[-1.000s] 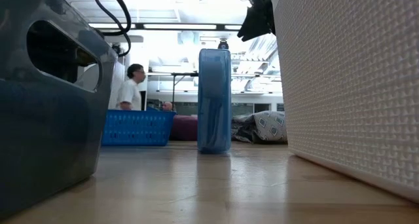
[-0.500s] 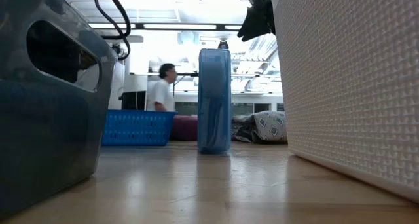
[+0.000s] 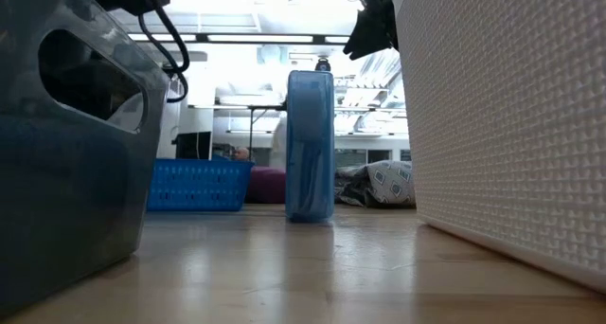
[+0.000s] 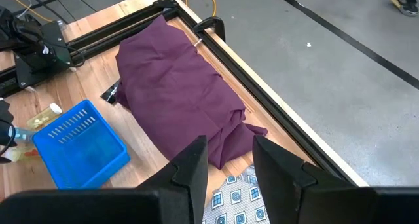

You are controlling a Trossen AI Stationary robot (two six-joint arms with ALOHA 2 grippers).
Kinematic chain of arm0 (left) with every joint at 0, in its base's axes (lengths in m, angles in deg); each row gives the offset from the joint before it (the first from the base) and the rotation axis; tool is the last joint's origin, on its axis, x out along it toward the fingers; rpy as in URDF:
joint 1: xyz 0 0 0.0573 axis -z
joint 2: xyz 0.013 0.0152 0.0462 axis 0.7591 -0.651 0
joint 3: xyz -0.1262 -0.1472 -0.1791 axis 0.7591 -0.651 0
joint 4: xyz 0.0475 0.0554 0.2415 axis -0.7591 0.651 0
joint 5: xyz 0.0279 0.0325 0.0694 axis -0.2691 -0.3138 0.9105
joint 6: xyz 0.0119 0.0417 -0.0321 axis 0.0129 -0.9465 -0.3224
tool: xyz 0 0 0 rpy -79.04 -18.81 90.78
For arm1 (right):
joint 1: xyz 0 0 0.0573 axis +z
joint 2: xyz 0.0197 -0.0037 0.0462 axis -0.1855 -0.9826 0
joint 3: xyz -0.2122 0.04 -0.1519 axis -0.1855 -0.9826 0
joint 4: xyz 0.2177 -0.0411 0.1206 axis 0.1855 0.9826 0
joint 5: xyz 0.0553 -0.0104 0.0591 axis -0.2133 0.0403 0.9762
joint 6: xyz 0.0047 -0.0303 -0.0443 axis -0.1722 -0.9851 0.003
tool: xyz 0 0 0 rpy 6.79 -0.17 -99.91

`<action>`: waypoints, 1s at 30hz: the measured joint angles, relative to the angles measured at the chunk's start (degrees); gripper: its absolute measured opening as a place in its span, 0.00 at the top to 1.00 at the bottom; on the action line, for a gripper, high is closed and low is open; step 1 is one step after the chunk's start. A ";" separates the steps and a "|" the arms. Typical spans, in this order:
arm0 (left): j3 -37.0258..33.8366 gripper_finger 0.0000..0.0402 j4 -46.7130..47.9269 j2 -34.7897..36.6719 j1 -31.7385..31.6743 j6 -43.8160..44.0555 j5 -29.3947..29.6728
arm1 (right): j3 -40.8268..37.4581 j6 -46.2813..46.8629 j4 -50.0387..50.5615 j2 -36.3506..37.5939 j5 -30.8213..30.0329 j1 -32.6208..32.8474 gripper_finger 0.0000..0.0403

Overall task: Pick & Place Medicine items
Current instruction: Put the right yellow pill bottle into the blue bin

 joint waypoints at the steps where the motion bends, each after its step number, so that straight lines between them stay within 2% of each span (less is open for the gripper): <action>1: 0.00 0.64 0.03 0.00 0.00 0.00 0.00 | 0.00 0.00 0.02 0.00 0.02 0.00 0.73; 11: 0.00 0.64 -0.50 -3.73 0.28 -0.56 -1.33 | -0.02 0.00 -0.06 0.00 0.00 0.00 0.73; 22: 0.00 0.64 -0.66 -3.87 0.28 0.09 -2.06 | -0.02 0.00 -0.42 0.00 0.00 0.00 0.73; 30: 0.00 0.70 -0.65 -3.87 0.28 0.26 -2.25 | -0.02 0.00 -0.42 0.00 0.00 0.00 0.73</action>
